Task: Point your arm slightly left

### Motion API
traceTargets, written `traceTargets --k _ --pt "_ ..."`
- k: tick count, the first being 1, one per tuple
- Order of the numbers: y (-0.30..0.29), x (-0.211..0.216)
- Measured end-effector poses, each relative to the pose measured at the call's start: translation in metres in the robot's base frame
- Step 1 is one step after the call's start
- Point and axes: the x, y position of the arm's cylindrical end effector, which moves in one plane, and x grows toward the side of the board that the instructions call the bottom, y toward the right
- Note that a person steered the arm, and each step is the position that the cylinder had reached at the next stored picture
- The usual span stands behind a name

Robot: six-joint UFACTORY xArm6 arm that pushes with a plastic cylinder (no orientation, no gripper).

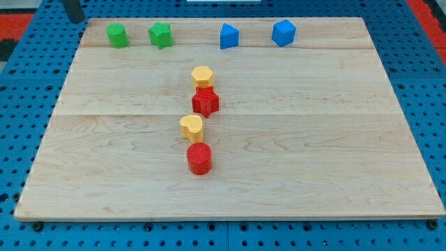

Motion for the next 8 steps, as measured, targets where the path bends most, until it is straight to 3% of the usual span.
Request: traceTargets --k 1,2,3,5,8 --pt "0.003 0.039" --pt "0.059 0.065" --pt "0.094 0.057" --pt "0.043 0.054" --pt "0.040 0.054"
